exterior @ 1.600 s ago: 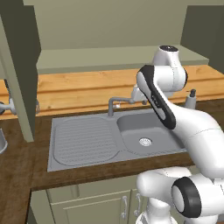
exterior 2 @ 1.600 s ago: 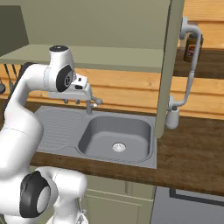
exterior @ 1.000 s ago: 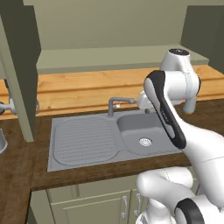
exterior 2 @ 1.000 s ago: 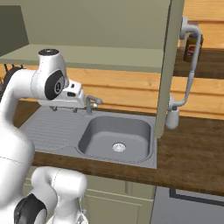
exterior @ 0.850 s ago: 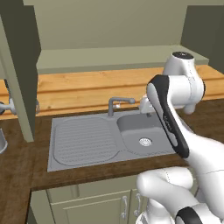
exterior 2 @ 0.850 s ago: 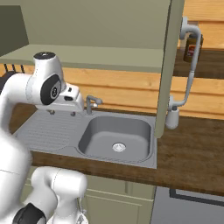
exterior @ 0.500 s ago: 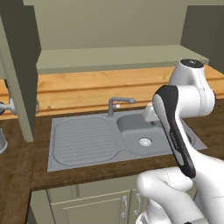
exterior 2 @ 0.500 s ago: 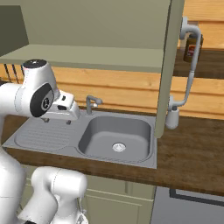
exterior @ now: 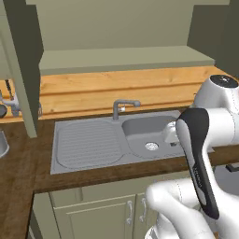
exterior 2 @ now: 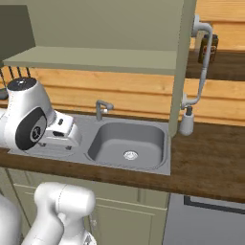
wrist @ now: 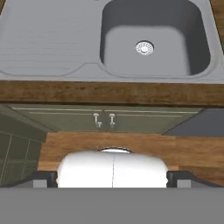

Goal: Pick up the bowls on the counter and stack them on top of one another in the open cabinet. Place the smaller bowl on top of the larger bowl.

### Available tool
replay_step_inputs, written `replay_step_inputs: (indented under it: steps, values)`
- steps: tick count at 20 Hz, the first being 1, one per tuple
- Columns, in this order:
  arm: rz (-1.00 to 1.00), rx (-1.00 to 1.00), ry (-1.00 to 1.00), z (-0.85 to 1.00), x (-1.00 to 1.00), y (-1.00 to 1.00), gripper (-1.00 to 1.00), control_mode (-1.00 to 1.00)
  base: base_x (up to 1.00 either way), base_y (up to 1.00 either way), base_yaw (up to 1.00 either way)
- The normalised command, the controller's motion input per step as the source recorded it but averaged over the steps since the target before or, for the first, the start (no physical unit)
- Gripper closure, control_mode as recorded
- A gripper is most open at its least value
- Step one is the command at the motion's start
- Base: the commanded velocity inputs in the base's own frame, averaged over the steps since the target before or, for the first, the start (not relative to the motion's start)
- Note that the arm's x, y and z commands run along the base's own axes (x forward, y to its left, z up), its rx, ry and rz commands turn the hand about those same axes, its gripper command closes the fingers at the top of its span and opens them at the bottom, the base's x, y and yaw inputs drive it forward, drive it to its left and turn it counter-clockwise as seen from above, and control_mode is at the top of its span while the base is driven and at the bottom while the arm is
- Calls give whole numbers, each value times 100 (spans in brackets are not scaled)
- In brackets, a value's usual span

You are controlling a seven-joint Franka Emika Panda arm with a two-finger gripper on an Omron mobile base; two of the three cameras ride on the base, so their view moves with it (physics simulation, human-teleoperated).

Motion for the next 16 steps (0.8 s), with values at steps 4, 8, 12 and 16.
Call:
replay_step_inputs:
  steps: [4,8,12,16]
  values:
    - [0,0,0,0,0,0,-100,100,-89,-66,-5]
    - [0,0,0,0,0,0,-100,100,-38,-98,-2]
    - [0,0,0,0,0,0,-100,100,0,-100,0]
    - [0,0,0,0,0,0,-100,100,1,-100,0]
